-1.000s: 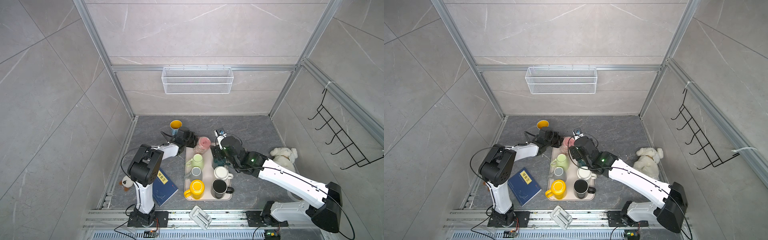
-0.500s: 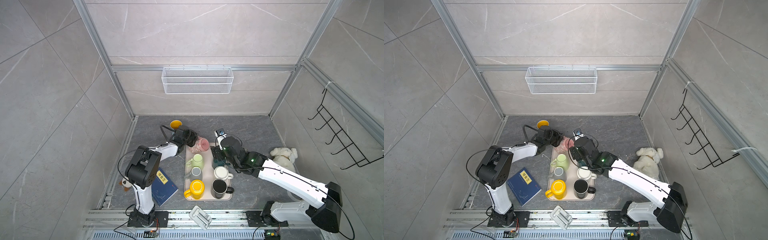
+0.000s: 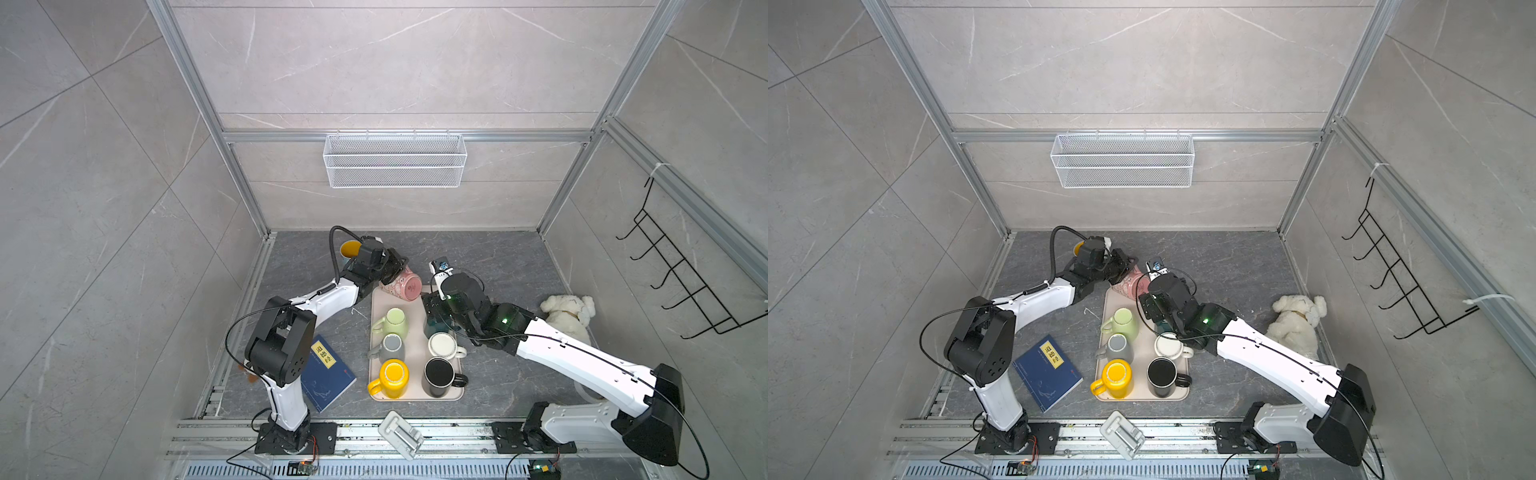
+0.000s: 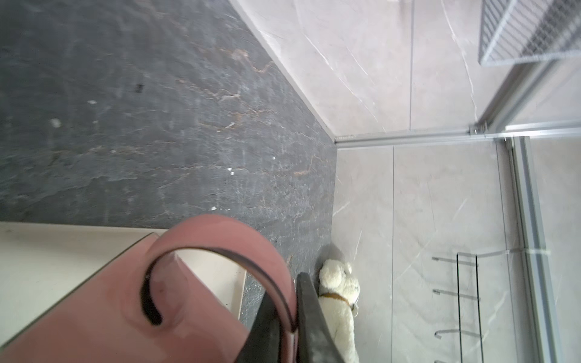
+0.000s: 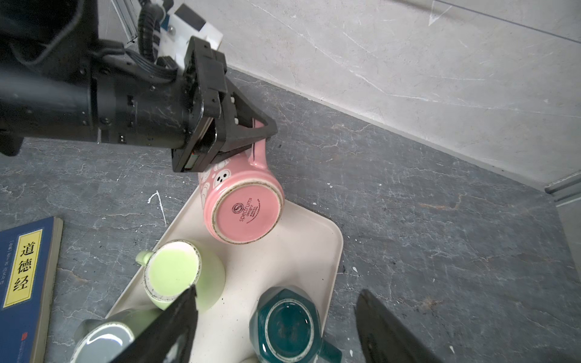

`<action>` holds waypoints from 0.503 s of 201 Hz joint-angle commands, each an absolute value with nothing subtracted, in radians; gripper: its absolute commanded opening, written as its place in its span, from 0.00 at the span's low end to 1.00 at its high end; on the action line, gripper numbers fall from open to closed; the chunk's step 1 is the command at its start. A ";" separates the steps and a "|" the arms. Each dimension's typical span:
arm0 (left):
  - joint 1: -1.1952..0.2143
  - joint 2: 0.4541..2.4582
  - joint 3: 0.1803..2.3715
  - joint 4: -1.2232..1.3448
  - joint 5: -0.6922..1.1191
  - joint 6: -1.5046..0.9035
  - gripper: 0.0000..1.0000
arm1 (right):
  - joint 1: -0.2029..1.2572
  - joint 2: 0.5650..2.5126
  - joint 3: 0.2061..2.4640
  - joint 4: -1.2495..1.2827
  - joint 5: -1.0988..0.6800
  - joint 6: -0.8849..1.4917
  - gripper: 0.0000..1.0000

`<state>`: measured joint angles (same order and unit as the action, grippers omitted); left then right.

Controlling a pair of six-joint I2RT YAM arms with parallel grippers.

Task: Turn the mug right side up
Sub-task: Place the mug at the top-center of the table.

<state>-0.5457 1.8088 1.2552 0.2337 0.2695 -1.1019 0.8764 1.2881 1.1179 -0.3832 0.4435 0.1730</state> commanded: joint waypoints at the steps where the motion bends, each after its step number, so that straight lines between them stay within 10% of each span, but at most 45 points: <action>1: -0.575 1.716 1.329 0.288 0.320 -0.905 0.00 | 0.873 1.284 1.133 -0.408 0.443 0.181 0.81; 101: -0.762 1.573 1.287 0.215 0.040 -0.277 0.00 | 0.873 1.261 1.193 -0.420 0.414 0.158 0.78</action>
<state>-0.7155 1.6619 1.2743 0.1387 0.1398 -0.5106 0.8764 1.2854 1.1545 -0.4004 0.4248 0.1646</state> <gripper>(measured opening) 0.106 0.785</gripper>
